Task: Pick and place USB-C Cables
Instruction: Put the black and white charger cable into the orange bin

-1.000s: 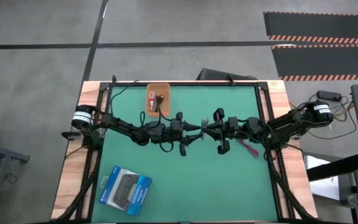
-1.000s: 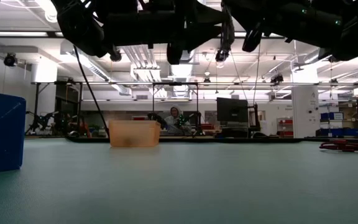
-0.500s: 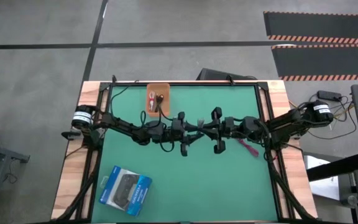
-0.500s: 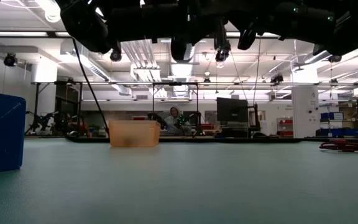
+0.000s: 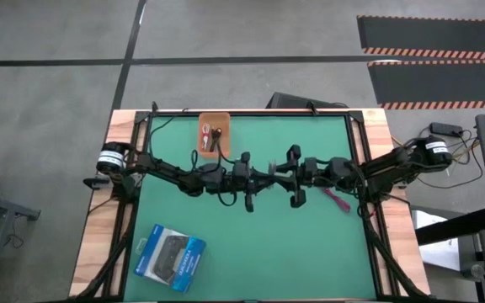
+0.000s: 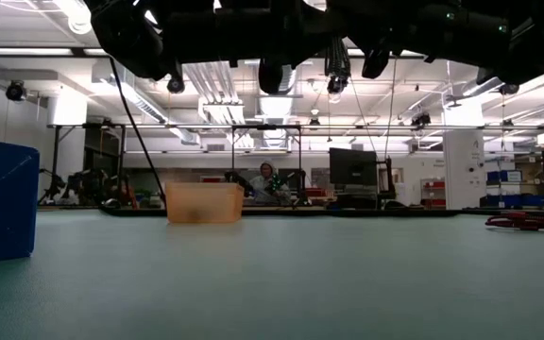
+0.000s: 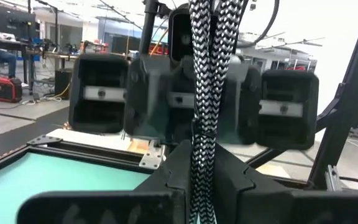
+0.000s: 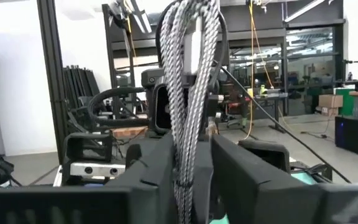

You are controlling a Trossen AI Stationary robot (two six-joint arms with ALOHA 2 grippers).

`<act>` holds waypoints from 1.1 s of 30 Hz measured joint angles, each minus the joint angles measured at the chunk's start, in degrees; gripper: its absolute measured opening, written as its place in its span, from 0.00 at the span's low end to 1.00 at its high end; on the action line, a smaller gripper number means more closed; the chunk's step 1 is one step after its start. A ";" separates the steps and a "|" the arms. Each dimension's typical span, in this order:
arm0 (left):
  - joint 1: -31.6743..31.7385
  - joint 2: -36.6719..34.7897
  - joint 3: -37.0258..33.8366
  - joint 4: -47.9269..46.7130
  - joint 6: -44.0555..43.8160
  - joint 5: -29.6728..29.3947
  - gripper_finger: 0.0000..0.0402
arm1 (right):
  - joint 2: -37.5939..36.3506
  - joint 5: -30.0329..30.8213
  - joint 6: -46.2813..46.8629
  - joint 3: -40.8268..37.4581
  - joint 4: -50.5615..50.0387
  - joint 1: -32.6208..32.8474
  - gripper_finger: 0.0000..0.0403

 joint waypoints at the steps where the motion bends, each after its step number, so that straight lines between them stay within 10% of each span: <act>1: 0.00 -0.02 -0.03 -0.26 -0.01 0.02 0.05 | -0.34 0.04 0.00 0.00 -0.02 -0.02 0.30; 9: 0.00 -1.70 0.01 -7.99 -2.99 -2.23 0.05 | -7.18 0.09 1.90 0.00 -8.95 -0.02 0.47; 21: 1.42 -16.09 4.87 -57.67 -12.19 -24.51 0.05 | -27.51 15.42 0.53 3.87 -52.93 -0.02 0.46; 33: 10.29 -17.42 23.43 -102.72 -31.38 -29.29 0.05 | -35.93 18.06 -0.63 6.73 -75.02 -0.24 0.42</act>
